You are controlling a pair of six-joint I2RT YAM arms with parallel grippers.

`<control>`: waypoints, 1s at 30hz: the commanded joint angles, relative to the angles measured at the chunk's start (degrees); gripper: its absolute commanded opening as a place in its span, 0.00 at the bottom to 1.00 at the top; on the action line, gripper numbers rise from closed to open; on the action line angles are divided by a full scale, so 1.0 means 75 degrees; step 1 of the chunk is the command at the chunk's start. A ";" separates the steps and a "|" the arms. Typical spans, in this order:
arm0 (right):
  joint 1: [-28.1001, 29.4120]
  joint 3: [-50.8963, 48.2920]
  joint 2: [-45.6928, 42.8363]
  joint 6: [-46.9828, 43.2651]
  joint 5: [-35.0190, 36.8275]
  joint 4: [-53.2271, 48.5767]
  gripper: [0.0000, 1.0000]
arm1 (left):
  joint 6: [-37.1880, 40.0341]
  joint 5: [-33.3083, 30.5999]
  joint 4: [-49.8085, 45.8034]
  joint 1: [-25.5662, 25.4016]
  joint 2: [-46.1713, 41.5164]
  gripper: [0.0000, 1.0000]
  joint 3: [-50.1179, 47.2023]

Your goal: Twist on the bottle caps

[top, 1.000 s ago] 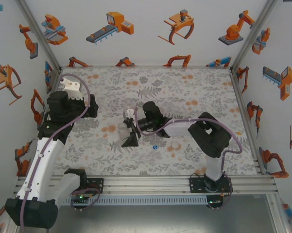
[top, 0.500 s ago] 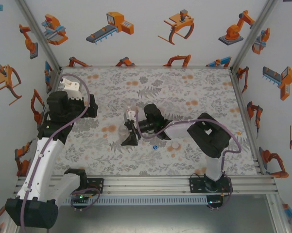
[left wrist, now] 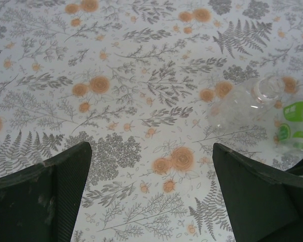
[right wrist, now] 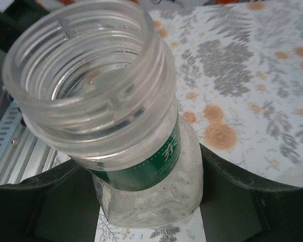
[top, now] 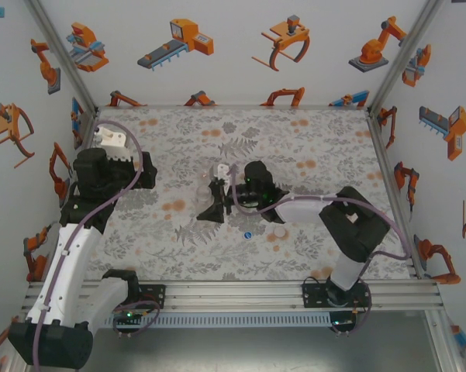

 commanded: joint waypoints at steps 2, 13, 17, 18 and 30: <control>-0.0495 -0.0297 -0.0960 0.0957 0.0240 0.0348 0.50 | -0.0095 0.1328 0.0642 -0.0038 -0.0311 0.97 -0.0102; -0.2001 -0.0577 -0.2931 0.2301 0.0352 -0.0378 0.45 | -0.1405 0.3896 0.4660 -0.0746 -0.0029 0.98 -0.0982; -0.2125 -0.0314 -0.3695 0.1695 0.0393 -0.1870 0.45 | -0.1133 0.4463 0.5393 -0.1627 0.0480 0.98 -0.0862; -0.2132 -0.0152 -0.3836 0.1465 0.0434 -0.2458 0.45 | -0.1136 0.4450 0.5630 -0.1817 0.0579 0.98 -0.0890; -0.2132 0.0722 -0.5218 0.0766 0.0168 -0.4293 0.44 | -0.1373 0.5518 0.8268 -0.3518 0.1847 0.98 -0.0821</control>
